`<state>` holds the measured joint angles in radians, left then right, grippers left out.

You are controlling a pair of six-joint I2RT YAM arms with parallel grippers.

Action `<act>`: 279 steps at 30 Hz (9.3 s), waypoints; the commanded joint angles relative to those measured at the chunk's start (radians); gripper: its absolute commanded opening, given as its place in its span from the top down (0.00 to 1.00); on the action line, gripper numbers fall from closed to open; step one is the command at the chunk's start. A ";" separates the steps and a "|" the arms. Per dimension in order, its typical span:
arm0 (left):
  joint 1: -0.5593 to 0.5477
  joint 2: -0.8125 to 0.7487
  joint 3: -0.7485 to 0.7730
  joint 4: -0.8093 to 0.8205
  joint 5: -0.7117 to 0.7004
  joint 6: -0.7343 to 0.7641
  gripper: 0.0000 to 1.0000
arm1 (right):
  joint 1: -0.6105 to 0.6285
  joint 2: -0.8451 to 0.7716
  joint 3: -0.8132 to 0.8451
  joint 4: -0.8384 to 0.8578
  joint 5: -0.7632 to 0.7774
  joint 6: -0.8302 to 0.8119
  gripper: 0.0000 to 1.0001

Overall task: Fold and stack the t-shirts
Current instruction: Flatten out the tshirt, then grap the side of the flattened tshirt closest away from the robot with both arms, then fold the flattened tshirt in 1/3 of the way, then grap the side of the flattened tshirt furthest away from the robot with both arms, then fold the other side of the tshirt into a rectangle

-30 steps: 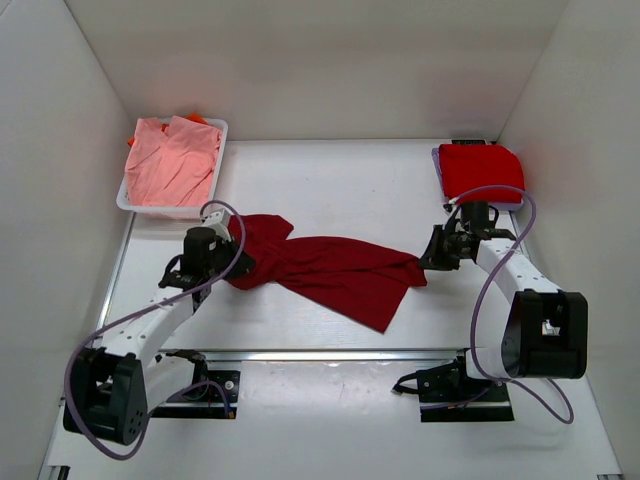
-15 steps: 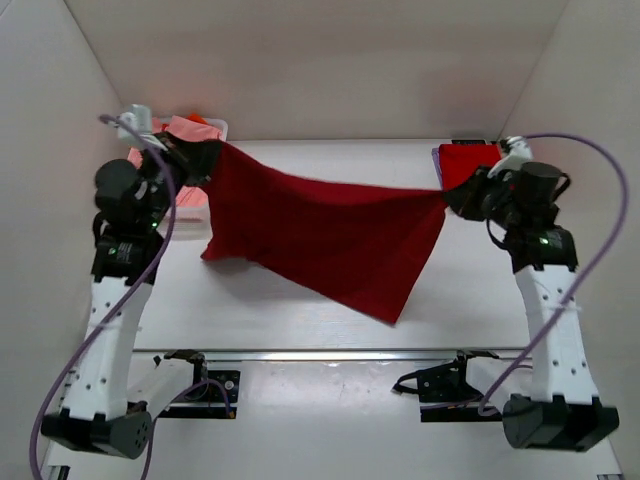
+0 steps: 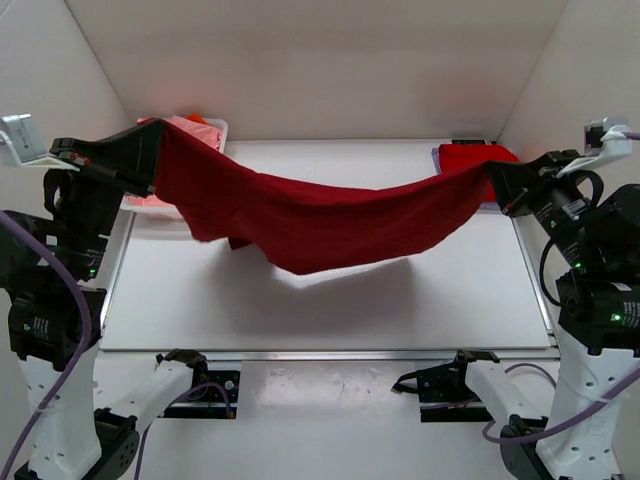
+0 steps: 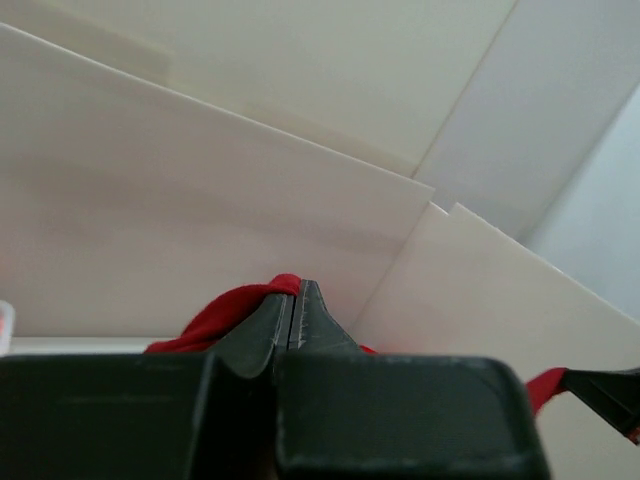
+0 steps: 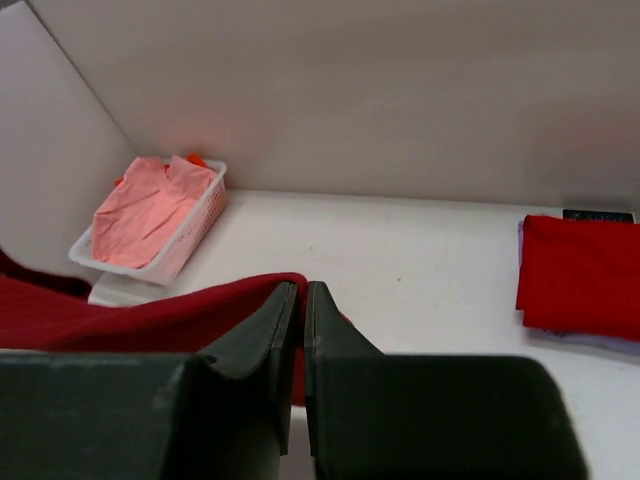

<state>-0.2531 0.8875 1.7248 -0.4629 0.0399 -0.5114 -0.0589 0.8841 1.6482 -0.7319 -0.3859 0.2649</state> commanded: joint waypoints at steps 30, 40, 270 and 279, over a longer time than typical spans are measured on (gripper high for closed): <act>0.272 0.576 0.119 0.018 0.397 0.007 1.00 | -0.047 0.715 0.402 -0.043 0.104 -0.154 1.00; 0.232 0.168 -0.667 0.096 0.335 0.042 1.00 | -0.033 0.469 -0.393 0.072 0.107 -0.145 1.00; 0.238 0.602 -0.786 0.268 0.310 0.306 1.00 | -0.035 0.652 -0.662 0.436 0.263 -0.098 1.00; 0.247 0.499 -0.870 0.218 0.285 0.318 1.00 | -0.033 0.589 -0.738 0.416 0.254 -0.078 1.00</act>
<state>-0.0147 1.4506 0.8780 -0.2199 0.3428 -0.2165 -0.0937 1.5272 0.9268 -0.3470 -0.1318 0.1753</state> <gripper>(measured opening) 0.028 0.017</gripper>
